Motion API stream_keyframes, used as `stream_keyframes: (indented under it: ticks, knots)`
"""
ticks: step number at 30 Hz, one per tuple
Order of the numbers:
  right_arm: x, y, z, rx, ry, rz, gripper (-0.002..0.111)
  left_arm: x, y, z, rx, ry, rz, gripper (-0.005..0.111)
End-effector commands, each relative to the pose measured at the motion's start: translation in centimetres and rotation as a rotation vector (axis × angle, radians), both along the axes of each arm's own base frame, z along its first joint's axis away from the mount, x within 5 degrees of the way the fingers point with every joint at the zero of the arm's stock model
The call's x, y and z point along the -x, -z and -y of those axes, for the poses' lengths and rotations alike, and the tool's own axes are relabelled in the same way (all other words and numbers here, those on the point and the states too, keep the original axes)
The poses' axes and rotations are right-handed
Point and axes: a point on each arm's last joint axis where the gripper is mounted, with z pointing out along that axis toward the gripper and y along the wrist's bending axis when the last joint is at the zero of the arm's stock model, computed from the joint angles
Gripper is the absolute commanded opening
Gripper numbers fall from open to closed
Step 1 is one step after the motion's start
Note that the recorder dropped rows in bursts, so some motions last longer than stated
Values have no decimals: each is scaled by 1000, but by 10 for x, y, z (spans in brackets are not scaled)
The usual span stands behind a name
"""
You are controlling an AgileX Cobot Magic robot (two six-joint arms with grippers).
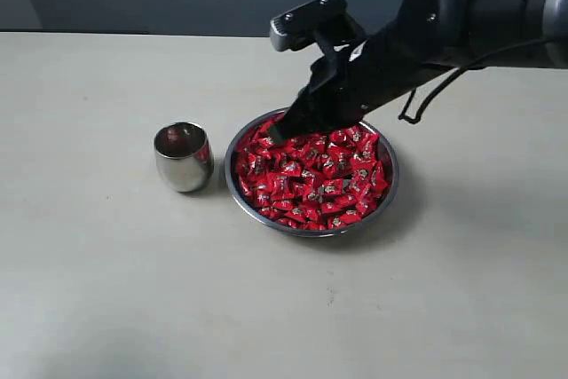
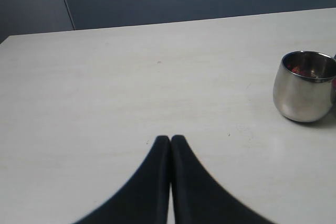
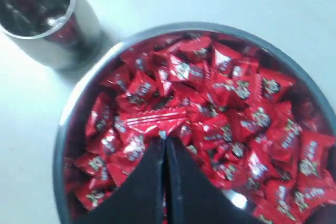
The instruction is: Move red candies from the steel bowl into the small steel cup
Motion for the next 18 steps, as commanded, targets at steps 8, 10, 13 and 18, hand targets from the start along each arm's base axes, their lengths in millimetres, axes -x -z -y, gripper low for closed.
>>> stream_keyframes:
  ticks: [8,10,13,18]
  knots:
    - [-6,-4,-90,-87,-142,69,-1,0,-4,0,-2,8,18,0]
    - [-14,2,-101,-102,-136,63,-1,0,-4,0,-2,8,18,0]
    - [-21,13,-117,-121,-134,26,-1,0,-4,0,-2,8,18,0]
    - [-23,26,-138,-106,-190,28,-1,0,-4,0,-2,8,18,0]
